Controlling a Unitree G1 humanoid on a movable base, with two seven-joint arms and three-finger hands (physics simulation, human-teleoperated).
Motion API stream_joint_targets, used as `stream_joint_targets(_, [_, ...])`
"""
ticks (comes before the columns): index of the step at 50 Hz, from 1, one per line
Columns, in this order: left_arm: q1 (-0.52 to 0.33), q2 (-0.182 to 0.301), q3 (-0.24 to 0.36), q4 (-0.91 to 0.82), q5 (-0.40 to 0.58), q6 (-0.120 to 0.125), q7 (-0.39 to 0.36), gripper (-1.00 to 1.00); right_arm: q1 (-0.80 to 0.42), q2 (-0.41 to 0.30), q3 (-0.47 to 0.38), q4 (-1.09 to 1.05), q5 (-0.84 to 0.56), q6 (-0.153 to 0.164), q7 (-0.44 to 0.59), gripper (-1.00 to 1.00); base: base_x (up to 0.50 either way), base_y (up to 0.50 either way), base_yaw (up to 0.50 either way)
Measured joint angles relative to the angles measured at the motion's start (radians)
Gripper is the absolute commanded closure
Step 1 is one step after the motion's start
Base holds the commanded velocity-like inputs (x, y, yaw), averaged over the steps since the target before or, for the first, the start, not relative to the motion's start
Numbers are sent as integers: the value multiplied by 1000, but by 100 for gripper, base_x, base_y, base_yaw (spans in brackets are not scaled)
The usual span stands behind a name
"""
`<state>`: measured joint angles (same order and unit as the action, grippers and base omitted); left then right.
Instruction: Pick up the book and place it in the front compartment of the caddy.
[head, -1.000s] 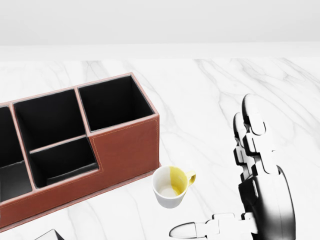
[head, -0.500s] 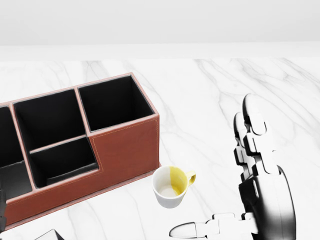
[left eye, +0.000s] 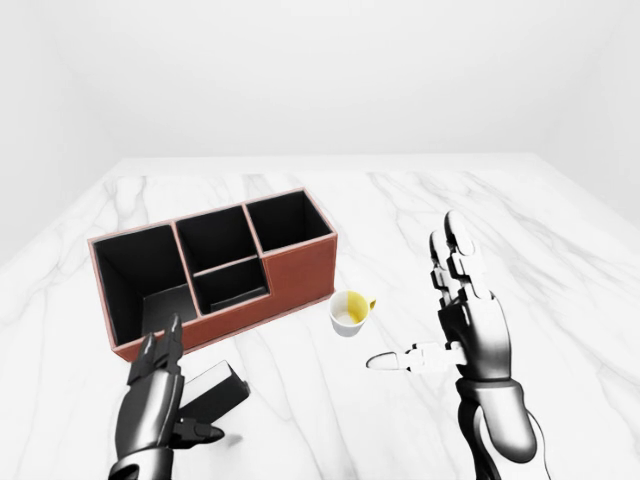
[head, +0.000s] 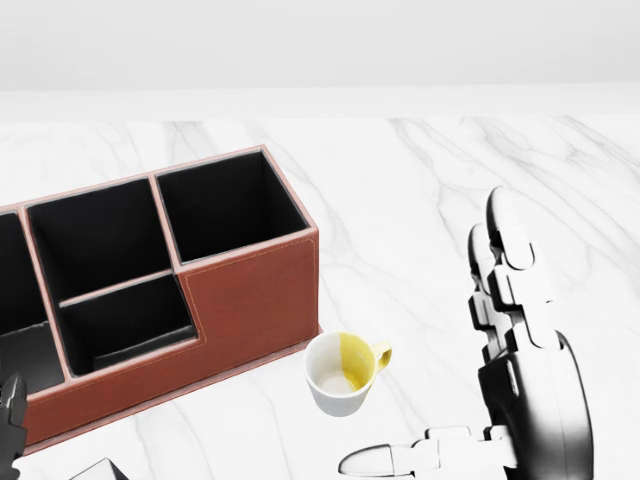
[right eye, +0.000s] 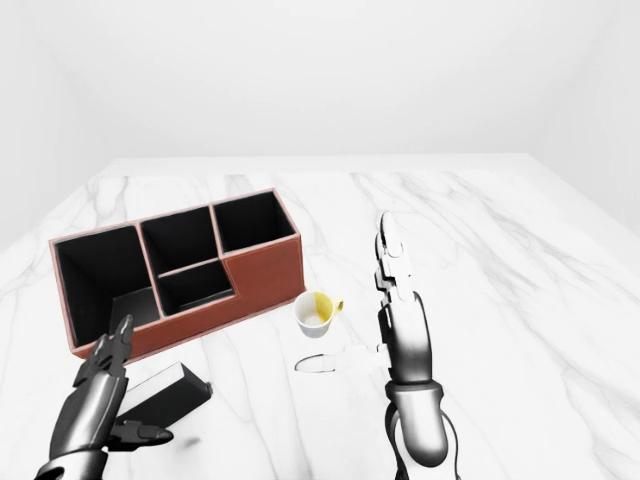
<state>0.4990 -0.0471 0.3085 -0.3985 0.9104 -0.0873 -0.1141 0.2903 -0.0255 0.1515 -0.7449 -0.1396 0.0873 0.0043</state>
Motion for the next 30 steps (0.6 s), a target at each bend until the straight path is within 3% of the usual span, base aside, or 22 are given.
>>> stream_joint_targets(30, [-15, 43, -27, 70, 57, 0, 50, -100, 2, 0, 2, 3, -1, 0, -1, -100, 0, 0, 0])
